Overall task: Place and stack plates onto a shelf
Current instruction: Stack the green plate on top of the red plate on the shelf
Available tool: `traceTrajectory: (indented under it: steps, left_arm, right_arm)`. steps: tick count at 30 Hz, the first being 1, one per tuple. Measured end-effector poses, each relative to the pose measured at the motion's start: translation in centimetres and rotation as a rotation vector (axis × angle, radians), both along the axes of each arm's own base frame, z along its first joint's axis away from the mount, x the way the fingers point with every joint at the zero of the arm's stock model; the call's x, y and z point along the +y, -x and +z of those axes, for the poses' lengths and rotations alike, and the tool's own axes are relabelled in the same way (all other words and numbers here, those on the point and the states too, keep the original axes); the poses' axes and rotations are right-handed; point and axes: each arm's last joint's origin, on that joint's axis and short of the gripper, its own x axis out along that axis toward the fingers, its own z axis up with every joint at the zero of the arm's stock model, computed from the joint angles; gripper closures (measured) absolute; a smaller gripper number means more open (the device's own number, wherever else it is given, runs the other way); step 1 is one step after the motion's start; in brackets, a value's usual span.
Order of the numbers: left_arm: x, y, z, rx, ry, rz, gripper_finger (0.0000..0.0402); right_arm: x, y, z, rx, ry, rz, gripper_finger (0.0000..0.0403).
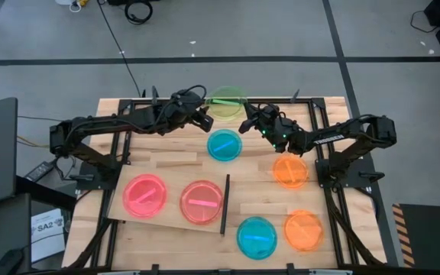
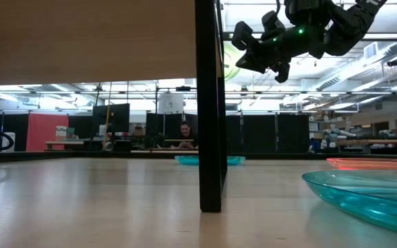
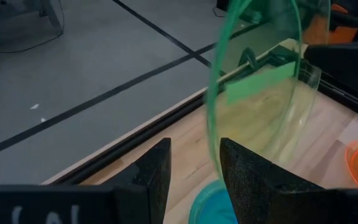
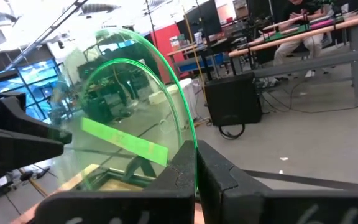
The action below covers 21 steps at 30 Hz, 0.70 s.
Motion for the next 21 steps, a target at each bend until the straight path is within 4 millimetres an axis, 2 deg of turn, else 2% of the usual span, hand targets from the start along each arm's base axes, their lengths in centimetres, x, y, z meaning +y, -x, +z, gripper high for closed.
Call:
traceTrajectory:
  steps: [5,21]
  left_arm:
    - [0.03,0.01,0.0,0.0,-0.001,0.003,0.0276]
    - [0.03,0.01,0.0,0.001,-0.002,0.002,0.0373]
  right_arm:
    - [0.01,-0.02,0.0,-0.003,-0.001,0.009,0.0396]
    - [0.02,-0.02,0.0,-0.003,-0.002,0.009,0.039]
